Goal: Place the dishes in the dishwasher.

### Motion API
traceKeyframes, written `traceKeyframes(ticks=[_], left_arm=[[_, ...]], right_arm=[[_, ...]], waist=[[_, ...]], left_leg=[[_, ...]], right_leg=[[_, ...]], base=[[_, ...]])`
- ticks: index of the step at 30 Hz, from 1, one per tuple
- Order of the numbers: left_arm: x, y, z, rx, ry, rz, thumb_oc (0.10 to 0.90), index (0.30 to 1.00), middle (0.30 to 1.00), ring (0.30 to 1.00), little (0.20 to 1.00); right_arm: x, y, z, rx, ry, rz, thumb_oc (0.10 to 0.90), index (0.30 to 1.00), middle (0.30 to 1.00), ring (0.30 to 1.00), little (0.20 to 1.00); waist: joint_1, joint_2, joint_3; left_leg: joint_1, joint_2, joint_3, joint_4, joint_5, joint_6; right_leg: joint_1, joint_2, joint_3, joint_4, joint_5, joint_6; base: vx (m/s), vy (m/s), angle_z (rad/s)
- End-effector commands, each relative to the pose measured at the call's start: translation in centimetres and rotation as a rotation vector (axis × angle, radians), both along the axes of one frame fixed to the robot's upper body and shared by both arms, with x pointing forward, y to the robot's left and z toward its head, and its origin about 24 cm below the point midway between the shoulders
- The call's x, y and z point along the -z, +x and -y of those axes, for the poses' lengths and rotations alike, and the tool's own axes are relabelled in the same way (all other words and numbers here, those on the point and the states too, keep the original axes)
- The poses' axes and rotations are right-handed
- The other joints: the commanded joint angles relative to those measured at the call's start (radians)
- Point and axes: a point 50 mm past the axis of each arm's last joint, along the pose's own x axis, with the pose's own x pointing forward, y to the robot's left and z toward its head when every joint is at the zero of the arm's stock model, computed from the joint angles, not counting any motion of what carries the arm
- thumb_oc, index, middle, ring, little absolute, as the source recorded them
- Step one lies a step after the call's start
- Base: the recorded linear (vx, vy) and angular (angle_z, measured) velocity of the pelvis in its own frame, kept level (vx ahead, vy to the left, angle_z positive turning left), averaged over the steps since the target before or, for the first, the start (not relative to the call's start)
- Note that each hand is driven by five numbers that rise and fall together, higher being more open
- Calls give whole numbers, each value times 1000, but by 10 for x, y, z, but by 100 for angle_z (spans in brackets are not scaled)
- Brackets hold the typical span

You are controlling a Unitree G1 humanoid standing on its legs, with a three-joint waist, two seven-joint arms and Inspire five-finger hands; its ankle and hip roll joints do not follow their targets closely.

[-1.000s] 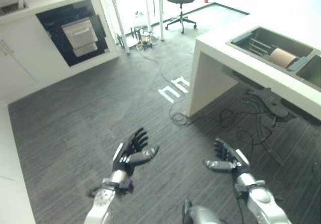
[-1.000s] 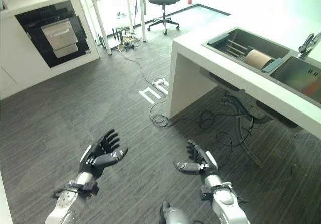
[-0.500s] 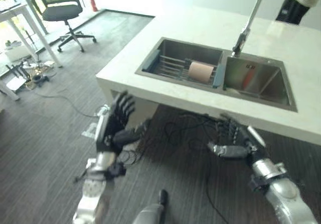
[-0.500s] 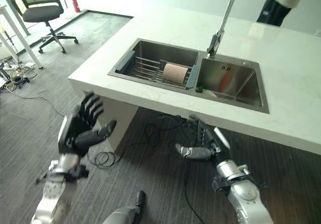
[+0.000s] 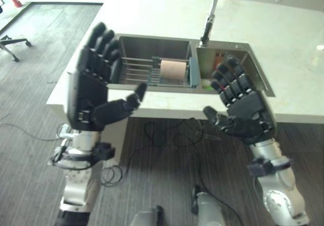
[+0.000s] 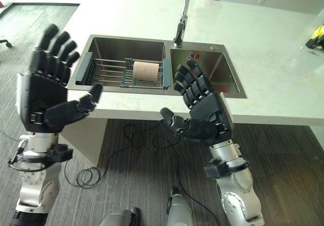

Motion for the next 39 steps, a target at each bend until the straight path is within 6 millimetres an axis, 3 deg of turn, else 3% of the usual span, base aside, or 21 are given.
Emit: traceKeyframes(ticks=[1, 2, 4, 5, 6, 7, 8, 10, 12, 13, 19, 20, 22, 25, 27, 29, 34, 36, 39], left_arm=[[-26, -15, 0, 33, -86, 154, 800, 900, 900, 900, 900], [-22, -16, -3, 30, -108, 135, 800, 900, 900, 900, 900], [-13, -19, -5, 30, -140, 92, 800, 900, 900, 900, 900], [-7, -20, -4, 40, -161, 66, 800, 900, 900, 900, 900], [2, -18, -4, 56, -193, 22, 800, 900, 900, 900, 900], [7, -19, -7, 29, -210, 16, 800, 900, 900, 900, 900], [9, -21, -10, -25, -193, 30, 800, 900, 900, 900, 900], [9, -22, -14, -67, -184, 31, 800, 900, 900, 900, 900], [10, -22, -17, -84, -201, 30, 800, 900, 900, 900, 900], [9, -20, -18, -63, -215, 28, 800, 900, 900, 900, 900], [0, -19, -18, -51, -137, 53, 800, 900, 900, 900, 900], [-4, -17, -16, -32, -127, 61, 800, 900, 900, 900, 900], [-5, -14, -16, -4, -137, 40, 800, 900, 900, 900, 900], [-3, -12, -9, 36, -94, 26, 800, 900, 900, 900, 900], [-6, -8, -5, 68, -59, 11, 800, 900, 900, 900, 900], [-12, -6, -4, 93, -32, 29, 800, 900, 900, 900, 900], [-12, -1, 10, 115, 97, -6, 800, 900, 900, 900, 900], [-9, 0, 8, 60, 221, -52, 800, 900, 900, 900, 900], [-5, 2, -1, 95, 213, -121, 800, 900, 900, 900, 900]], right_arm=[[-27, 4, 14, 117, -9, 143, 800, 900, 900, 900, 900], [-25, 3, 16, 119, -8, 131, 800, 900, 900, 900, 900], [-19, -3, 20, 128, -27, 108, 800, 900, 900, 900, 900], [-15, -4, 21, 124, -40, 96, 800, 900, 900, 900, 900], [-10, -4, 20, 141, -76, 88, 800, 900, 900, 900, 900], [-8, 1, 23, 176, -71, 58, 800, 900, 900, 900, 900], [-7, 4, 23, 181, -56, 45, 800, 900, 900, 900, 900], [-7, 3, 23, 172, -56, 43, 800, 900, 900, 900, 900], [-9, 2, 23, 173, -63, 43, 800, 900, 900, 900, 900], [-12, 4, 24, 196, -72, 52, 800, 900, 900, 900, 900], [-7, -5, 28, 210, -28, 29, 800, 900, 900, 900, 900], [-4, -4, 26, 221, -8, 11, 800, 900, 900, 900, 900], [-2, 0, 24, 211, 52, -17, 800, 900, 900, 900, 900], [1, 1, 14, 184, 102, -18, 800, 900, 900, 900, 900], [1, 6, 6, 140, 112, -27, 800, 900, 900, 900, 900], [-2, 14, -1, 56, 175, -32, 800, 900, 900, 900, 900], [-8, 12, 6, 90, 146, 5, 800, 900, 900, 900, 900], [-8, 13, 8, 71, 121, -28, 800, 900, 900, 900, 900], [-7, 13, 9, 57, 93, -39, 800, 900, 900, 900, 900]], waist=[[-10, 7, -103], [-15, 8, -109], [-16, -5, -118], [-7, -21, -103], [10, -25, -81], [20, -20, -70], [27, 7, -64], [39, 45, -64], [48, 63, -68], [69, 69, -73], [81, 57, -114], [96, 47, -122], [110, 39, -127], [101, 39, -123], [97, 37, -109], [91, 37, -90], [83, 32, -108], [84, 39, -123], [86, 52, -131]], left_leg=[[148, 75, 18, -117, -24, -73], [175, 78, 20, -117, 0, -84], [232, 86, 54, -107, 176, -122], [192, 83, 60, -3, 228, -136], [56, 94, 71, 114, 247, -132], [53, 117, 94, -6, 230, -119], [41, 148, 86, -117, 211, -123], [-73, 175, 0, -117, 179, -139], [-132, 187, -49, -117, 212, -155], [-172, 198, -52, -117, 216, -159], [-149, 169, -47, -117, 174, -136], [-144, 154, -48, -117, 167, -123], [-137, 139, -50, -117, 160, -107], [-107, 111, -65, -117, 145, -75], [-83, 119, -43, -117, 133, -86], [-67, 131, -27, -117, 116, -92], [-71, 149, -11, -117, 107, -99], [-65, 159, -4, -117, 104, -110], [-64, 168, -3, -117, 104, -118]], right_leg=[[73, 39, -37, -39, 25, 12], [76, 44, -36, -39, 20, 3], [99, 40, -39, -39, -3, -23], [125, 31, -35, -39, -13, -41], [172, 32, -33, -39, -33, -58], [197, 44, -11, -39, -51, -50], [214, 73, 20, -39, -69, -35], [232, 112, 65, -39, -91, -25], [252, 130, 92, -39, -113, -28], [287, 110, 91, -39, -145, -19], [326, 22, 55, -39, -151, 39], [339, -11, 21, -39, -141, 55], [366, -32, -14, -39, -133, 65], [373, -20, -27, -39, -43, 62], [271, -20, -59, -39, -70, 55], [198, -29, -50, -39, -22, 54], [185, -14, -23, -39, -57, 49], [185, -6, -20, -39, -73, 44], [186, -1, -19, -39, -84, 41]], base=[[520, -299, 46], [474, -250, 28], [295, -204, 8], [337, -256, 0], [391, -117, 9], [485, 131, -20], [438, 324, -45], [321, 321, -50], [316, 331, -45], [309, 415, -84], [226, 306, -39], [188, 240, 25], [175, 206, 26], [145, 134, 17], [31, -23, 22], [13, -130, -9], [59, -120, -4], [90, -105, -5], [34, -55, -10]])
